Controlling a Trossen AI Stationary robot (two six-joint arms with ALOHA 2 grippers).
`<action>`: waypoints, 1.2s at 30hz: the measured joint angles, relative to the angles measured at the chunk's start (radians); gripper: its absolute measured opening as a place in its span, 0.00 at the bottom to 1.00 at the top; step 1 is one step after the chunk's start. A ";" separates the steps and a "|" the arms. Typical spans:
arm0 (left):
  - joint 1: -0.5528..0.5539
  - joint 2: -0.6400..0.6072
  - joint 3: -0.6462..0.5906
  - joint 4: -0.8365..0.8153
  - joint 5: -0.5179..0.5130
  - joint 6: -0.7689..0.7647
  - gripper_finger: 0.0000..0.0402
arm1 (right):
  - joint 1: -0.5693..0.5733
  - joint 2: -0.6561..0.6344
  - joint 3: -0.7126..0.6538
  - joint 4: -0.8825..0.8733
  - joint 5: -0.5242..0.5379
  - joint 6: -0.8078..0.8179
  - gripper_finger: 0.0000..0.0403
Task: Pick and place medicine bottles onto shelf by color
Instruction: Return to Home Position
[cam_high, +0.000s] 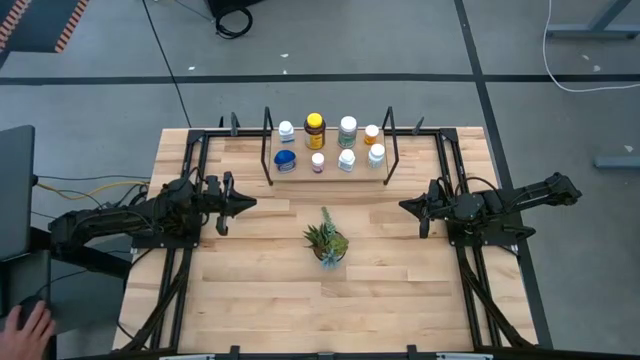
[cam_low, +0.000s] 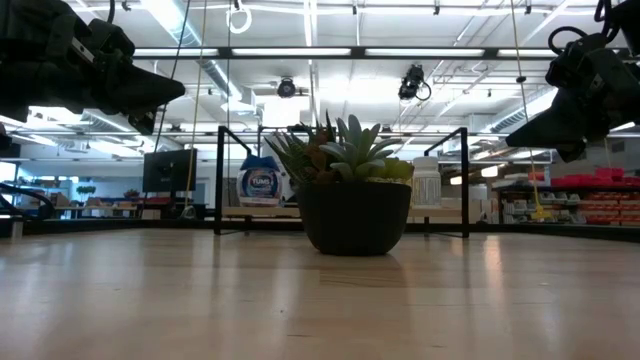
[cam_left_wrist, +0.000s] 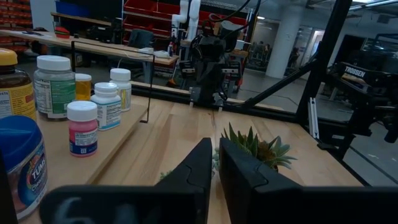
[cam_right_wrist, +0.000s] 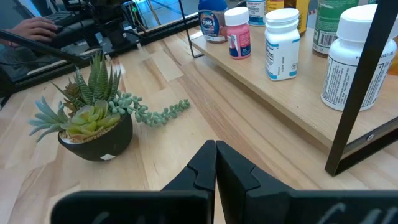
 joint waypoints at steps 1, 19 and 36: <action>0.000 0.000 0.000 0.000 0.000 0.000 0.10 | 0.000 0.000 0.000 0.000 0.000 0.000 0.04; 0.000 0.000 0.000 0.000 0.000 0.000 0.10 | 0.000 0.000 0.000 0.000 0.000 0.000 0.04; 0.000 0.000 0.000 0.000 0.000 0.000 0.08 | 0.000 0.000 0.000 0.000 0.000 0.000 0.04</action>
